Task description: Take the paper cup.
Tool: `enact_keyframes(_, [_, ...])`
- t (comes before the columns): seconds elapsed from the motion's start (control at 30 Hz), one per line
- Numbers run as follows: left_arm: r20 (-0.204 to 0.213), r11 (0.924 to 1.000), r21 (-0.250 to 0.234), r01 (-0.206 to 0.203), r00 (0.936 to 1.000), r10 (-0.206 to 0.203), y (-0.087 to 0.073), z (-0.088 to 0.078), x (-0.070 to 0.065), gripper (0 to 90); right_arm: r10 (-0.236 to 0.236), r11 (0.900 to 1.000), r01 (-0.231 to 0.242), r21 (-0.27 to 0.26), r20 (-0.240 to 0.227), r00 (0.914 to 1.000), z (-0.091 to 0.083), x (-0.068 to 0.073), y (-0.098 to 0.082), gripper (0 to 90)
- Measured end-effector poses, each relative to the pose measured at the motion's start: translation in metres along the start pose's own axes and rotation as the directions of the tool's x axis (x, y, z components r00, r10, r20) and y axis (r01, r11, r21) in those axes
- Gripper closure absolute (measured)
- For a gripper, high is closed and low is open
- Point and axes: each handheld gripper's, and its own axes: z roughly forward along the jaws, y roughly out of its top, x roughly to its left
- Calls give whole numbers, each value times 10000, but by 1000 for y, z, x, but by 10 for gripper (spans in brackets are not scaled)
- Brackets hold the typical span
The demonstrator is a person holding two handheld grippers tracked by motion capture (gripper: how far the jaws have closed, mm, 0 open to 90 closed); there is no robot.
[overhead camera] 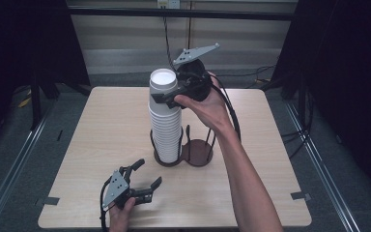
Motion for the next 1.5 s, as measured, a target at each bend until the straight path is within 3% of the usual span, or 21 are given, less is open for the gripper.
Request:
enact_keyframes(0.3, [-3, 10000, -1, -9, 10000, 9, 0, 0, 0, 160, -25, 10000, 25, 22, 189, 9998, 7, 0, 2, 189])
enact_keyframes(0.5, [-1, 10000, -2, -11, 10000, 11, 0, 0, 0, 160, 130, 9999, -130, 47, 74, 9999, 6, -2, 4, 201])
enact_keyframes(1.0, [4, 10000, -1, -16, 10000, 16, 0, 0, 0, 160, 361, 9968, -364, -717, -58, 9993, -6, -3, 9, 207])
enact_keyframes(1.37, [0, 10000, -4, -12, 10000, 12, 0, 0, 0, 160, 402, 9892, -412, -1405, -98, 9991, -14, -2, 12, 208])
enact_keyframes(1.5, [-2, 10000, -3, -10, 10000, 10, 0, 0, 0, 160, 464, 9822, -489, -1815, -180, 9988, -19, -3, 13, 208])
